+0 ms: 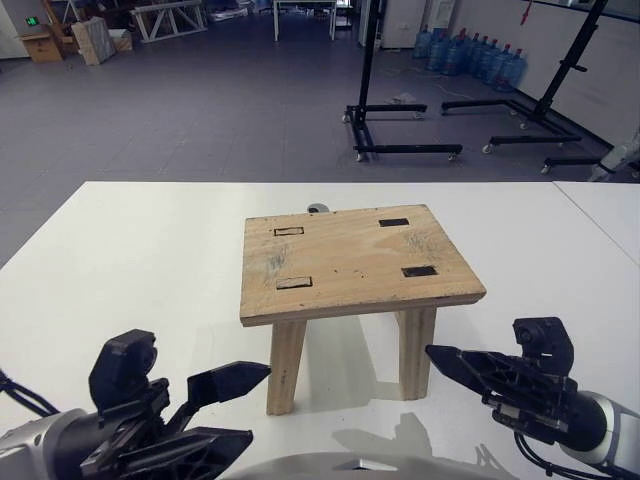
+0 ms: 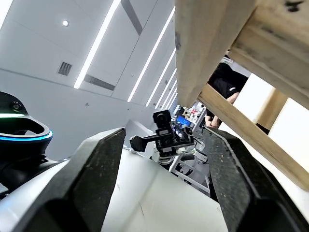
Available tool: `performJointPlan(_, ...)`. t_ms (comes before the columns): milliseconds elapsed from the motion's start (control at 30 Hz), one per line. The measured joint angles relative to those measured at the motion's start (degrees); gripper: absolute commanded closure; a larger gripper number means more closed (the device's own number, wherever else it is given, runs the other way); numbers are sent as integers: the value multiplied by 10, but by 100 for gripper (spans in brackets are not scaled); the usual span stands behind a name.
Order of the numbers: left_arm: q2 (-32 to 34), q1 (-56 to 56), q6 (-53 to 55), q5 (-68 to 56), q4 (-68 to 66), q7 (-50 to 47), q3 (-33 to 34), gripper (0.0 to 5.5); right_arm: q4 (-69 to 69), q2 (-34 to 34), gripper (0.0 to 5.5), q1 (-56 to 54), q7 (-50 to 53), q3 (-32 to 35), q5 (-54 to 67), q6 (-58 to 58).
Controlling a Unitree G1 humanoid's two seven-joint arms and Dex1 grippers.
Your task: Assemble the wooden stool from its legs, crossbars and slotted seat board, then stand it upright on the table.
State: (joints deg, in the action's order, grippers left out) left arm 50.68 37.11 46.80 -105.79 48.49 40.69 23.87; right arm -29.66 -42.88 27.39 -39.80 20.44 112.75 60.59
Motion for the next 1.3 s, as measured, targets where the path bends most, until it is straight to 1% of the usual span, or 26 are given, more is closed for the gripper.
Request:
performJointPlan(100,-9,-102,4,17,-77,-38,-96,13,32,-5,260,-56,9,-41,-14,-2)
performJointPlan(200,-45,-196,18,77,-157,-51,-177,13,82,-4,260,-115,-11,-72,-94,0)
performJointPlan(300,-79,-268,20,100,-209,-61,-209,13,123,0,260,-161,-44,-89,-172,-8)
performJointPlan(400,-101,-319,25,128,-234,-64,-229,13,154,12,260,-200,-84,-109,-255,-30)
performJointPlan(500,-144,-379,26,164,-269,-101,-249,13,199,27,260,-246,-125,-138,-341,-51)
performJointPlan(567,-162,-405,26,190,-279,-106,-261,13,228,35,260,-272,-153,-154,-386,-64)
performJointPlan(667,-194,-447,26,245,-321,-112,-276,13,278,51,260,-311,-192,-176,-458,-97)
performJointPlan(800,-240,-505,23,337,-387,-114,-302,13,376,55,260,-368,-271,-228,-578,-158)
performJointPlan(967,-256,-569,7,438,-463,-61,-309,13,525,83,260,-454,-329,-251,-694,-249)
performJointPlan(1033,-266,-592,-4,477,-494,-43,-310,13,589,100,260,-486,-338,-251,-731,-285)
performJointPlan(1167,-295,-621,-30,538,-550,-21,-310,13,658,133,260,-540,-356,-246,-770,-329)
performJointPlan(1300,-325,-631,-57,591,-602,0,-310,13,700,164,260,-558,-346,-238,-817,-414)
